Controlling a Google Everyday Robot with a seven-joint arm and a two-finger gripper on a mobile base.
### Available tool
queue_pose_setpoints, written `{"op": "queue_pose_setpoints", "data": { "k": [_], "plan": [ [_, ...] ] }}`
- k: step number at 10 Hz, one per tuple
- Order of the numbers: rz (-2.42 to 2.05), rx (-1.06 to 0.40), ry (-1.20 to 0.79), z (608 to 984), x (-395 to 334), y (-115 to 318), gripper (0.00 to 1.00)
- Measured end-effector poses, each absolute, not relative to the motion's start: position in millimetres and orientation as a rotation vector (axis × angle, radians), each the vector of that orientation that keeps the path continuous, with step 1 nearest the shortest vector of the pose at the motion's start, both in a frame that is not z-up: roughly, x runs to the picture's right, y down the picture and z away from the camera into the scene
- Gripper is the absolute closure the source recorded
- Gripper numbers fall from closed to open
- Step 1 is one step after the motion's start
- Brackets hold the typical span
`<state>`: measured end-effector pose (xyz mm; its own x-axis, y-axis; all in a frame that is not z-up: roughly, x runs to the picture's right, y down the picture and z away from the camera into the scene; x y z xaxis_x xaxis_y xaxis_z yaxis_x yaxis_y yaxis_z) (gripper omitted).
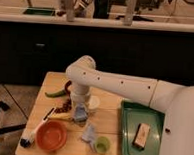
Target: Place sponge in metal cup
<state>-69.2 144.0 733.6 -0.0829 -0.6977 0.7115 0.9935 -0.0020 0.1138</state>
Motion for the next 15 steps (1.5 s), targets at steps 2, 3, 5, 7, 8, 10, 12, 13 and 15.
{"op": "queue_pose_setpoints", "data": {
  "k": [2,3,5,7,8,10,12,13,15],
  "plan": [
    [-1.518,-0.544,-0.725,735,-67,146,1.00],
    [-1.516,-0.543,-0.730,736,-66,147,1.00],
    [-1.510,-0.544,-0.744,737,-65,148,1.00],
    [-1.503,-0.560,-0.761,739,-62,148,1.00],
    [-1.502,-0.571,-0.770,740,-61,148,1.00],
    [-1.498,-0.594,-0.802,742,-63,148,1.00],
    [-1.495,-0.615,-0.837,744,-63,149,1.00],
    [-1.497,-0.621,-0.848,745,-64,149,1.00],
    [-1.502,-0.641,-0.877,745,-67,149,1.00]
  ]
}}
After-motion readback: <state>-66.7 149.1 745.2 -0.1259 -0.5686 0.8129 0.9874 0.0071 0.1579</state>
